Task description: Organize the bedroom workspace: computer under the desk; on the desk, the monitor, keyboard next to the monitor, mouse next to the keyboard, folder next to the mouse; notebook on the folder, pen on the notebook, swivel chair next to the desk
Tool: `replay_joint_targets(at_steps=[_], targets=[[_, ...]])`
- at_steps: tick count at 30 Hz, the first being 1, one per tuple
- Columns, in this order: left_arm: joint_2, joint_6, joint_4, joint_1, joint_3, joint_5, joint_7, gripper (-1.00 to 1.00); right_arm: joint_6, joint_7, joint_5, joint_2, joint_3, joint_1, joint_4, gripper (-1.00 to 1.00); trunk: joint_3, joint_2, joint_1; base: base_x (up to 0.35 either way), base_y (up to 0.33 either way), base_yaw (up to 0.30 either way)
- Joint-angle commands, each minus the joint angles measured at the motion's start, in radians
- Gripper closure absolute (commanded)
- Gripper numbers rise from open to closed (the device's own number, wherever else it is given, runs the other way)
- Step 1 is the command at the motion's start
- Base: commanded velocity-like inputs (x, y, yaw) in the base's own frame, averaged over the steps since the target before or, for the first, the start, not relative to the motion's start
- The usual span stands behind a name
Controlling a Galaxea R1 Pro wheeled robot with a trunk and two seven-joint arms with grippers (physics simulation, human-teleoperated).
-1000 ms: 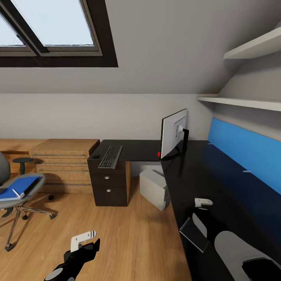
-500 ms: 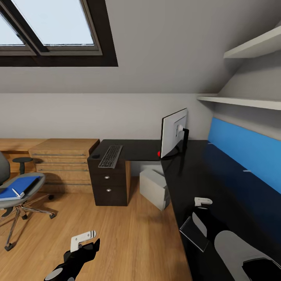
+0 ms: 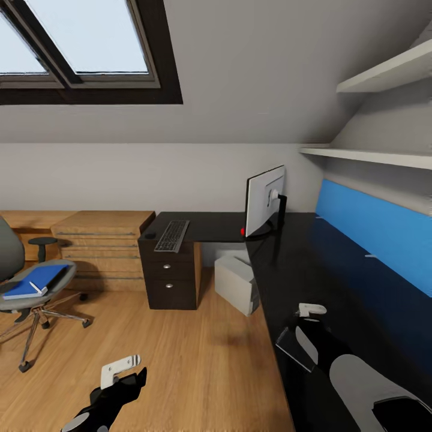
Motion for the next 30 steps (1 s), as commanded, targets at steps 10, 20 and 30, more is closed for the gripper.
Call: replay_joint_targets(at_steps=[10,20,30], targets=[[0.000,0.003,-0.002,0.000,0.003,0.011,0.007,-1.00,0.012,-0.005,-0.012,-0.001,0.008,0.001,0.021,-1.00,-0.001,0.000,0.000,-0.198,-0.017,0.000],[0.000,0.003,-0.002,0.000,0.003,0.011,0.007,-1.00,0.012,-0.005,-0.012,-0.001,0.008,0.001,0.021,-1.00,-0.001,0.000,0.000,-0.229,0.000,0.000],[-0.001,0.003,-0.002,0.000,0.003,0.011,0.007,-1.00,0.012,-0.005,-0.012,-0.002,0.008,0.001,0.021,-1.00,-0.001,0.000,0.000,-0.189,0.000,0.000]])
